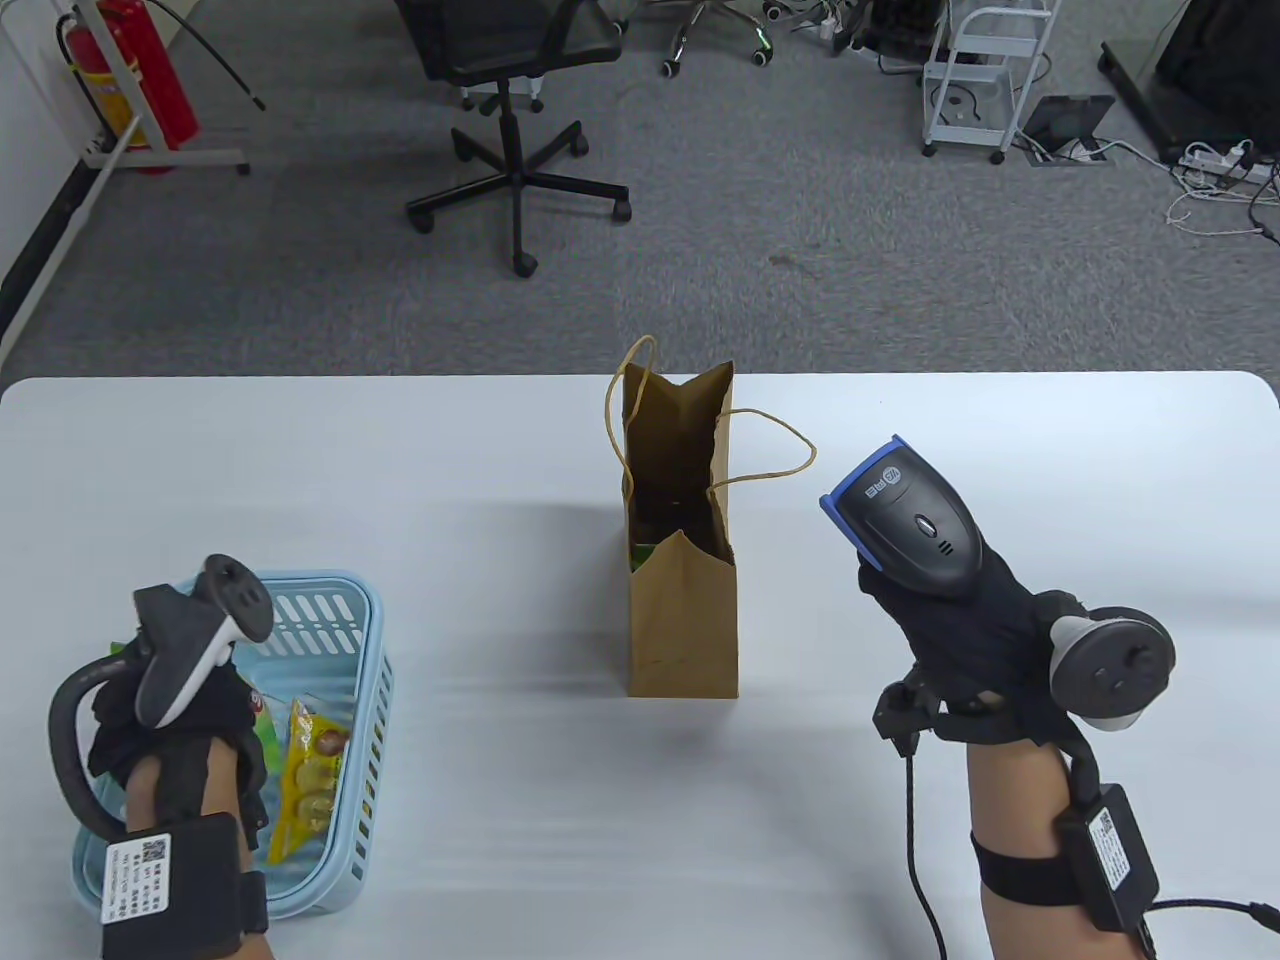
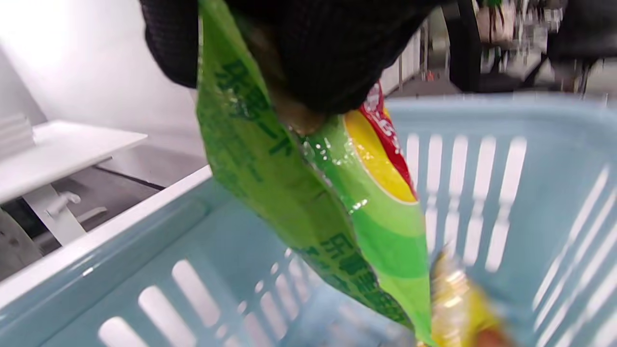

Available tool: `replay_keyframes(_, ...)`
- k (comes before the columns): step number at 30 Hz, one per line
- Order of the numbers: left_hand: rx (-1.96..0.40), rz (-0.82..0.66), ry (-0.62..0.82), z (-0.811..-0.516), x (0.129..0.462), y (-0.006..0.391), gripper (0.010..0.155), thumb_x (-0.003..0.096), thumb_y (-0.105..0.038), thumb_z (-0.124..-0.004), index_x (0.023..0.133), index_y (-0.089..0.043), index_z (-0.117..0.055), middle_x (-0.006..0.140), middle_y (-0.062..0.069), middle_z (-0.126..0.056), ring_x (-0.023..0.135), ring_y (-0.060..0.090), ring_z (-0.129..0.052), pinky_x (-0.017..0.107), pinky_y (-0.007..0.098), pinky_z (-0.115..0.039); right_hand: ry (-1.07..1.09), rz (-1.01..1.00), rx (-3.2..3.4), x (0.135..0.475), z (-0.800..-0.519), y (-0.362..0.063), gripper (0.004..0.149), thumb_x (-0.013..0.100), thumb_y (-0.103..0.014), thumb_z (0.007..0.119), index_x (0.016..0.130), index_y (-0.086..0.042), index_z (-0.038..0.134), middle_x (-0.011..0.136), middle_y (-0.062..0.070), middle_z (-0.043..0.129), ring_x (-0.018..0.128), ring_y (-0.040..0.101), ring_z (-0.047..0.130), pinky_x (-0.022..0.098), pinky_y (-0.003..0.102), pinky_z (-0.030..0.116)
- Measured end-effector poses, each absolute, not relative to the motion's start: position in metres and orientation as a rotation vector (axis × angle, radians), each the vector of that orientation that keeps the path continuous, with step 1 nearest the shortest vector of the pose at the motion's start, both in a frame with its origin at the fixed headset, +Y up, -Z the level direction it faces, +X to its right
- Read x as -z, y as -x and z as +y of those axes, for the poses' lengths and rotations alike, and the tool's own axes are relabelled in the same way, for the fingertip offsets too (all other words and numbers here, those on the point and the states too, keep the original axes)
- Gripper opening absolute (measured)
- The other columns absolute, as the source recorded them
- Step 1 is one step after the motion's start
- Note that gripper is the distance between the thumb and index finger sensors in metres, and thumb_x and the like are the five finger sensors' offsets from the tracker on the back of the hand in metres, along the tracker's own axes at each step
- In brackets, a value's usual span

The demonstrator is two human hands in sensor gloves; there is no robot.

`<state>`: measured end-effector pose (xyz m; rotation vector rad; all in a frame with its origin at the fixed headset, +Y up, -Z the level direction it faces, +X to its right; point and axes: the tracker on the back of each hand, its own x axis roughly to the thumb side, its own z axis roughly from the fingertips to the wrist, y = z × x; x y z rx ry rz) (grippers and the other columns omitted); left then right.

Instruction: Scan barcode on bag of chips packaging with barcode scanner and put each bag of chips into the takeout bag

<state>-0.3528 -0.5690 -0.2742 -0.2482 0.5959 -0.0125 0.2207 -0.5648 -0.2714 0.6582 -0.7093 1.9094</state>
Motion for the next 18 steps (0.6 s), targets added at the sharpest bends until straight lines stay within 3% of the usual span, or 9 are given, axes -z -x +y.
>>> replay_keyframes(6, -0.527, 0.442, 0.014, -0.532, 0.254, 0.368, 0.060, 0.0504, -0.017, -0.082, 0.108, -0.024, -0.068, 0.089, 0.010, -0.080, 0.064, 0.029, -0.094, 0.048, 0.044, -0.087, -0.672, -0.706, -1.907, 0.270, -0.564, -0.219, 0.059, 0.057, -0.034, 0.084, 0.099, 0.003, 0.066, 0.084, 0.020, 0.087, 0.063, 0.036, 0.101, 0.049, 0.056, 0.084)
replay_keyframes(12, -1.080, 0.225, -0.165, -0.519, 0.250, 0.355, 0.057, 0.0510, -0.017, -0.081, 0.107, -0.018, -0.070, 0.086, 0.015, -0.080, 0.059, 0.028, -0.096, 0.040, 0.038, -0.093, -0.694, -0.701, -1.927, 0.270, -0.565, -0.213, 0.059, 0.057, -0.034, 0.084, 0.099, 0.003, 0.067, 0.084, 0.020, 0.087, 0.062, 0.036, 0.101, 0.049, 0.056, 0.084)
replay_keyframes(18, -1.491, -0.029, -0.168, -0.524, 0.264, 0.318, 0.057, 0.0520, -0.018, -0.079, 0.108, -0.015, -0.068, 0.086, 0.017, -0.079, 0.058, 0.028, -0.095, 0.037, 0.033, -0.095, -0.738, -0.698, -1.966, 0.267, -0.566, -0.203, 0.059, 0.057, -0.034, 0.085, 0.100, 0.003, 0.067, 0.084, 0.020, 0.087, 0.063, 0.036, 0.101, 0.049, 0.056, 0.084)
